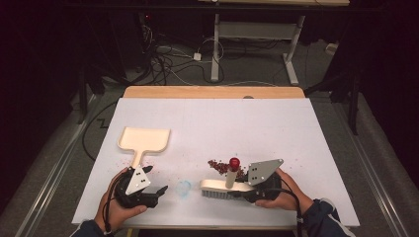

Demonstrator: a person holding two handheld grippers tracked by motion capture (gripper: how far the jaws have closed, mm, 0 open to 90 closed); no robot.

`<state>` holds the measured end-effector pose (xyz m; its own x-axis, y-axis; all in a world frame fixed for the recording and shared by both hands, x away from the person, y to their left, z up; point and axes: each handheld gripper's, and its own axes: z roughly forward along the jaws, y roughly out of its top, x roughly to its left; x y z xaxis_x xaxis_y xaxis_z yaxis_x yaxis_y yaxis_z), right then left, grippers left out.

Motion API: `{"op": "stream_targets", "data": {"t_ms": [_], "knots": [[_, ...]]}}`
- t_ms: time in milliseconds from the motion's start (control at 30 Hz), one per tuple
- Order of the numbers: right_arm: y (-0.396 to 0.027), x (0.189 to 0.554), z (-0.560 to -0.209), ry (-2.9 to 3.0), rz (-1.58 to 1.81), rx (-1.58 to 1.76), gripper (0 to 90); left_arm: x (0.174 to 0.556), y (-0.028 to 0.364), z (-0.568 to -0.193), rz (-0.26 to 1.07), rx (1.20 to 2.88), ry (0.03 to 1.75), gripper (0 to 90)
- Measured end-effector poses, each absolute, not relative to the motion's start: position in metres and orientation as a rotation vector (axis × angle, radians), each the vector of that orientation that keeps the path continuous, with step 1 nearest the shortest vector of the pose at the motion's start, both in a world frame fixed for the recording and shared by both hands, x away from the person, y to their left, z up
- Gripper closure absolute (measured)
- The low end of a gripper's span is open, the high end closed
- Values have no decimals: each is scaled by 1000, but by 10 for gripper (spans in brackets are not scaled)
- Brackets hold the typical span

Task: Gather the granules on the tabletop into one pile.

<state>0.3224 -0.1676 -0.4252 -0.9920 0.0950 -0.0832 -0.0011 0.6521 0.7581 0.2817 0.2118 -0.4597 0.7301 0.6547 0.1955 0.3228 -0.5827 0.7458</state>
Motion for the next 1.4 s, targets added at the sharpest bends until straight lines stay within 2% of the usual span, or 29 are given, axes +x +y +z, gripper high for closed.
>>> {"op": "stream_targets", "data": {"t_ms": [233, 400, 633, 867, 1133, 1400], "knots": [[-171, 362, -430, 2721, 1307, 152, 672, 283, 209, -461, 593, 2227, 727, 201], [-167, 375, -429, 2693, 1304, 158, 674, 282, 209, -462, 577, 2233, 738, 201], [-175, 368, -411, 2608, 1361, 225, 675, 280, 212, -461, 600, 2227, 730, 202], [-196, 355, -396, 2418, 1251, 551, 674, 279, 213, -459, 609, 2222, 732, 202], [-198, 346, -414, 2176, 980, 996, 675, 280, 211, -458, 612, 2220, 726, 202], [-164, 334, -430, 2125, 894, 1058, 676, 281, 208, -457, 614, 2224, 716, 206]]}}
